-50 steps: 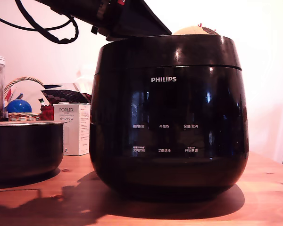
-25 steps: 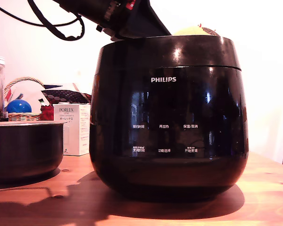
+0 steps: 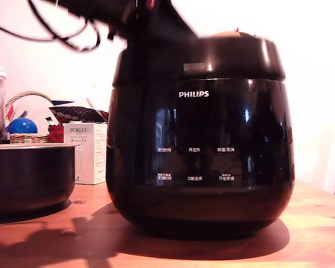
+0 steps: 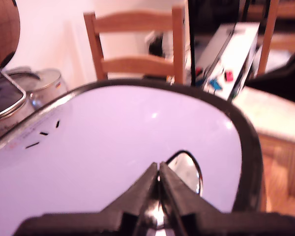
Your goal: Open the rice cooker by pressing the large metal button on the top of its lid with medium force
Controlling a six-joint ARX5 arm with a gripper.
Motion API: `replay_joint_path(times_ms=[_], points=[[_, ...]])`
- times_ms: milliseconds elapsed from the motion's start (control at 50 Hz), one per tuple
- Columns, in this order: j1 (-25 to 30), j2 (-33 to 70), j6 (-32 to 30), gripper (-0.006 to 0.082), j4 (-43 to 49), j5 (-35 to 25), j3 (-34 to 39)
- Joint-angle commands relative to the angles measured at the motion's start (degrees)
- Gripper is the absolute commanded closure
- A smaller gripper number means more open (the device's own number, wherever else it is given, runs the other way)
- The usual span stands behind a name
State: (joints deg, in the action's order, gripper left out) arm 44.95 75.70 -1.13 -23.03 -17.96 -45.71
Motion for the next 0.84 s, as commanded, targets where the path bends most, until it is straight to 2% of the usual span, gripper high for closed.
replay_joint_path(times_ms=[0,140,300,520,720,820], points=[[-0.15,-3.04,3.39,0.0789,-3.96,0.33,1.09],[-0.15,-6.95,5.66,0.0789,-8.57,3.30,1.09],[-0.26,-12.44,5.11,0.0788,-7.04,10.51,1.09],[-2.21,-20.37,-5.86,0.0789,0.94,21.70,1.09],[-6.32,-26.38,-8.37,0.0789,8.00,30.16,1.09],[-8.94,-28.72,-8.35,0.0788,10.32,31.74,1.09]])
